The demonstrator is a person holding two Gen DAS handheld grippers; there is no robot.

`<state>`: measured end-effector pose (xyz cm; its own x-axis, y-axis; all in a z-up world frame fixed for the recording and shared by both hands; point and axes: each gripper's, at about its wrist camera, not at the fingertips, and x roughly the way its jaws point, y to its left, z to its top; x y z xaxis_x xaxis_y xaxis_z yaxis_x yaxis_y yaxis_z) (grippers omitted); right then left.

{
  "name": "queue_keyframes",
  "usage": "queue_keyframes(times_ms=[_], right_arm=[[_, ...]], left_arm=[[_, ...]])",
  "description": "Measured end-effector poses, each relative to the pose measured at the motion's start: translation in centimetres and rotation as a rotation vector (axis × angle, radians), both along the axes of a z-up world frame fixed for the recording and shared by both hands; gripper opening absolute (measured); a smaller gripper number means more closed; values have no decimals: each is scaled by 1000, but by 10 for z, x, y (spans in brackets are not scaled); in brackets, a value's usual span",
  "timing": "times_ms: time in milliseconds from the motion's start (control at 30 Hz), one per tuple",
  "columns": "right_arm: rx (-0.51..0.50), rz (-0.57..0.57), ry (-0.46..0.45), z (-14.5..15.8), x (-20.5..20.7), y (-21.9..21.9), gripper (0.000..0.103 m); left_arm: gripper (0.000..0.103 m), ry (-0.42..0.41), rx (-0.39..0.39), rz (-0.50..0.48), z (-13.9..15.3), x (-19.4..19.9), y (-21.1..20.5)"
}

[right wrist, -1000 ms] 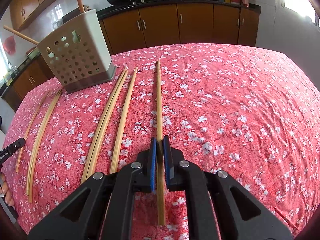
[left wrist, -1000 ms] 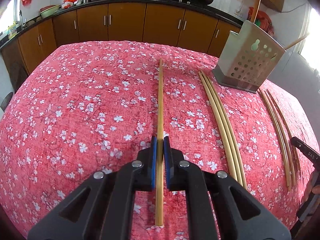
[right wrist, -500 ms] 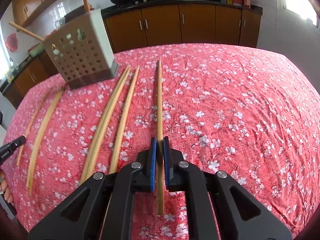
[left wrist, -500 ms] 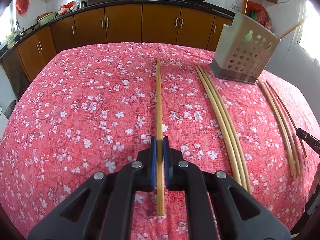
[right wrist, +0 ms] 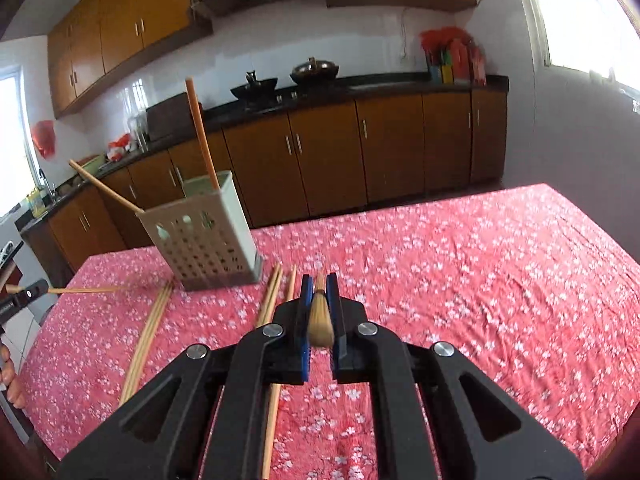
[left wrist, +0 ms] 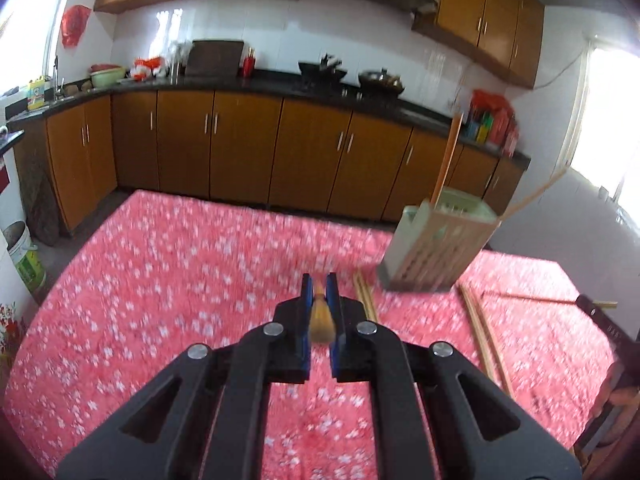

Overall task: Organize utensils
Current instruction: 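Raise the left tool's chopstick above the holder while the right tool carries its chopstick there, then open the left tool into the holder while the right tool releases its chopstick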

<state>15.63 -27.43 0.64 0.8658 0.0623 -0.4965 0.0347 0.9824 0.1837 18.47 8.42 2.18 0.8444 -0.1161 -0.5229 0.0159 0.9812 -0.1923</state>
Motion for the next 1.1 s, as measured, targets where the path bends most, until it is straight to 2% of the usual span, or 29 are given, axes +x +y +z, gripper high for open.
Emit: queue_keyframes(times_ms=[233,400,667,800,967,1100], right_arm=[[3,-6,-53,17,3,4,7],[0,31,-129,52,3,11,7],[26,131,-307,116,1,35,7],[30,145,-405,140,11,48,7],[24,131,-494,149,29,58,7],[27,104,-495,137,56,64,7]], left_arm=[[8,-43,13,-23,27,6,-5],[8,-104,25,-76,58,-1,-17],[7,-209,-11,-172,104,-4,-45],[7,-296,-34,-183,132,3,-64],[7,-394,-37,-153,155,22,-84],[7,-402,-32,-116,149,47,-94]])
